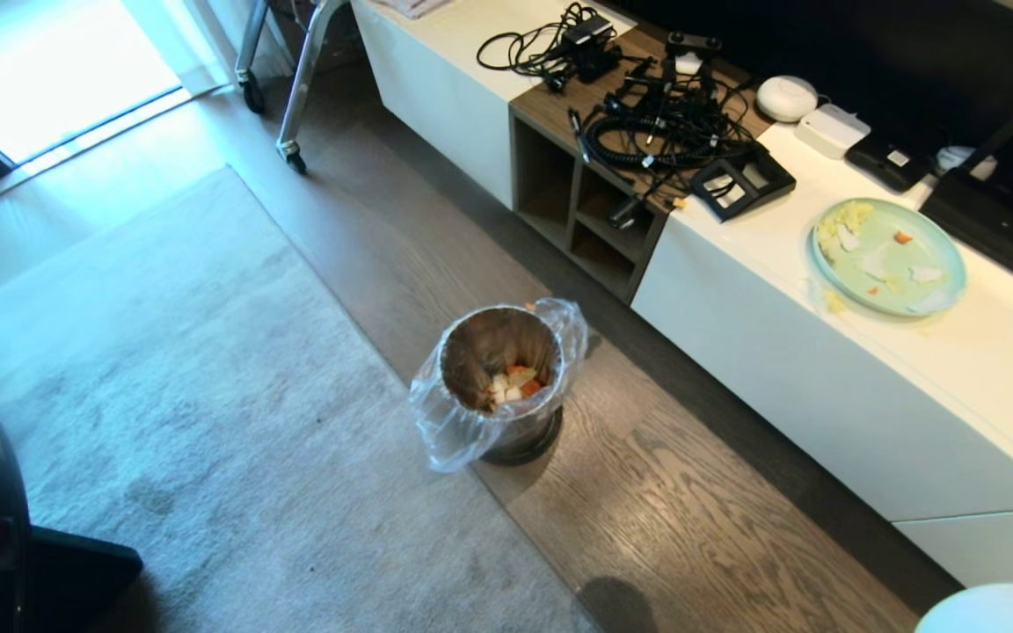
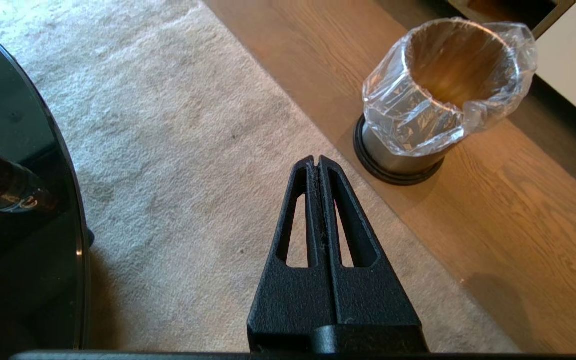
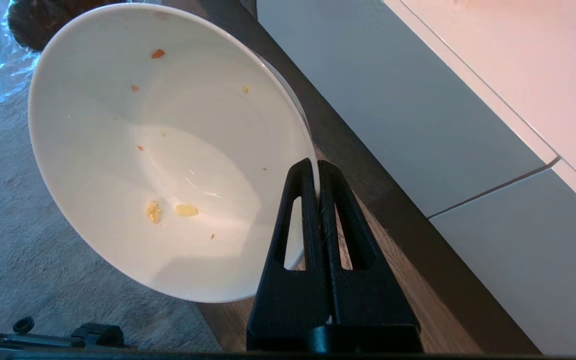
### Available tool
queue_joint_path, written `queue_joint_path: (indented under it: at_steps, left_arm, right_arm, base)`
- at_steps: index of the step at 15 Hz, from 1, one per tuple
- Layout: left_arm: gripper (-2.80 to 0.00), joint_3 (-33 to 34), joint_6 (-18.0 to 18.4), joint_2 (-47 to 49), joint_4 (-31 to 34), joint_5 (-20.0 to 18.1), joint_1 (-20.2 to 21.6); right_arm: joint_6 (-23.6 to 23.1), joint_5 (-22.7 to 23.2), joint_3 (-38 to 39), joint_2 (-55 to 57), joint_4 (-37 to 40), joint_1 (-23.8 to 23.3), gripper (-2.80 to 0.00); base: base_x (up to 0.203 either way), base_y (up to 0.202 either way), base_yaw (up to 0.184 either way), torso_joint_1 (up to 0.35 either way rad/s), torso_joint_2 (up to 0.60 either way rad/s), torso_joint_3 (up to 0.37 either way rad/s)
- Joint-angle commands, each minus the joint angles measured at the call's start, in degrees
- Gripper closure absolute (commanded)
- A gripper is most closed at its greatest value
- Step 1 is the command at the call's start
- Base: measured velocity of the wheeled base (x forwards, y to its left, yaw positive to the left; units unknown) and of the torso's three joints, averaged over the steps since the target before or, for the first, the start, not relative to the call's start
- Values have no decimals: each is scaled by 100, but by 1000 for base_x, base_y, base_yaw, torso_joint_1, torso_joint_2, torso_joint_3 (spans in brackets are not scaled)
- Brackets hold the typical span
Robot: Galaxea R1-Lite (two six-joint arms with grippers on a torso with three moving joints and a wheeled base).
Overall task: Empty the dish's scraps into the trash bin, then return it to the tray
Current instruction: Put the bowl back to the table
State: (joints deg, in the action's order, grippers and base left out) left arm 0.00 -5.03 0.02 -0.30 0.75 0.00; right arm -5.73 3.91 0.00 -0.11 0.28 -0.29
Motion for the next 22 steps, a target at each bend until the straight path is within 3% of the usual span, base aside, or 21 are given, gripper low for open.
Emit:
queue_joint_path:
  at_steps: [1,22]
  left_arm:
    - [0,0,-6,-2,-5,4,0]
    - [0,0,-6,-2,-5,4,0]
  right_arm:
    - [-7,5,0,11,-1,-6,0]
    - [-7,5,0,11,-1,-6,0]
  base:
    - [0,0,0,5,-1,199]
    - [0,0,0,2,2,201]
